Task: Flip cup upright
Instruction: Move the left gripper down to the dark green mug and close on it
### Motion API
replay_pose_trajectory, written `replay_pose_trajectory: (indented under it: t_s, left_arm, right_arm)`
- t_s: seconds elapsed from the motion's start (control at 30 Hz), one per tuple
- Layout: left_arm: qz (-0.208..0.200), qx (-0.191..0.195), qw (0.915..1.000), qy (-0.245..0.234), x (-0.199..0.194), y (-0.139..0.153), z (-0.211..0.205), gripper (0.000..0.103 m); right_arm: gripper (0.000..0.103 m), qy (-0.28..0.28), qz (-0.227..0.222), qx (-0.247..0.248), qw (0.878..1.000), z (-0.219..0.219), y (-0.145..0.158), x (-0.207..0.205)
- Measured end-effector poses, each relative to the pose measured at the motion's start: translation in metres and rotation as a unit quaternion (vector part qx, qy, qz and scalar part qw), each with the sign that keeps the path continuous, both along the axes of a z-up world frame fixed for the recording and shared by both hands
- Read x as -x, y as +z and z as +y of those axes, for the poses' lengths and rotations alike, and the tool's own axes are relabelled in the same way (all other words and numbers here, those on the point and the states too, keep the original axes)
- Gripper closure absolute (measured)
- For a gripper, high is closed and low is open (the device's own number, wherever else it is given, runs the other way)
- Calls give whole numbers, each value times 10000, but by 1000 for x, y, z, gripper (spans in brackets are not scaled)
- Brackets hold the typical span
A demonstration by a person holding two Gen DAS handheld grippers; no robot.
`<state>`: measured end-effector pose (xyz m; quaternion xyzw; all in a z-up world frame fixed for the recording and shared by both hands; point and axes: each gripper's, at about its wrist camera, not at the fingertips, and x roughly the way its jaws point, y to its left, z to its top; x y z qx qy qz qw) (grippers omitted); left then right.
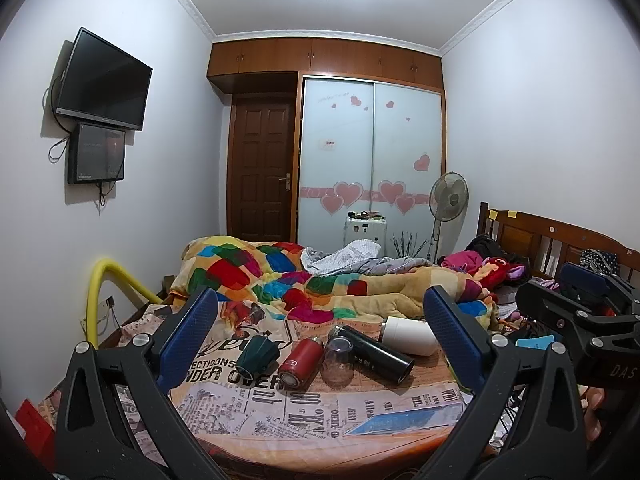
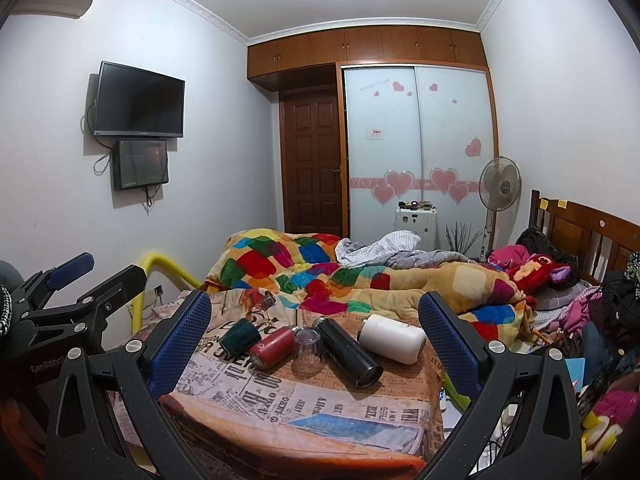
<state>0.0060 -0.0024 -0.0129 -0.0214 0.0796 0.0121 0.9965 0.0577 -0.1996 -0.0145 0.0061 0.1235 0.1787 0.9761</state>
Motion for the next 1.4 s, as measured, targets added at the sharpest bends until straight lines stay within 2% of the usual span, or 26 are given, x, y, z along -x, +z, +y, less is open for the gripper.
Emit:
replay_pose_trajectory:
  t_s: [0.37, 0.57, 0.73, 0.87, 1.1, 1.23, 1.33, 1.4]
  left_arm:
    - [309, 123, 9994, 119, -29, -16, 18, 0]
    - [1101, 136, 9930, 397, -85, -54, 51, 0]
    - [1992, 168, 9776, 655, -150, -104, 90, 0]
    - [2709, 338, 9608, 490, -208, -148, 122, 0]
    - [3600, 393, 9319, 225, -292, -209, 150, 0]
    - [3949, 363, 9180, 8, -325, -234, 153, 12]
    - [4051, 313, 9137, -3, -341, -247, 154, 13]
    - [4026, 420, 9143, -122, -345, -251, 154, 14]
  right_arm:
    - [0, -32, 239, 67, 9997, -2, -13, -16]
    - [0, -89, 521, 155, 9985, 2, -26, -37]
    - [0, -152, 826, 221, 9962, 3, -42, -59]
    - [0, -223, 1081, 282, 9935, 6, -56, -78]
    - [0, -377, 1552, 423, 9863, 7, -84, -109]
    - [0, -453, 1785, 481, 9817, 8, -97, -125]
    - [0, -493, 1893, 525, 9793, 8, -105, -134]
    - [0, -526, 1927, 563, 9782, 8, -108, -139]
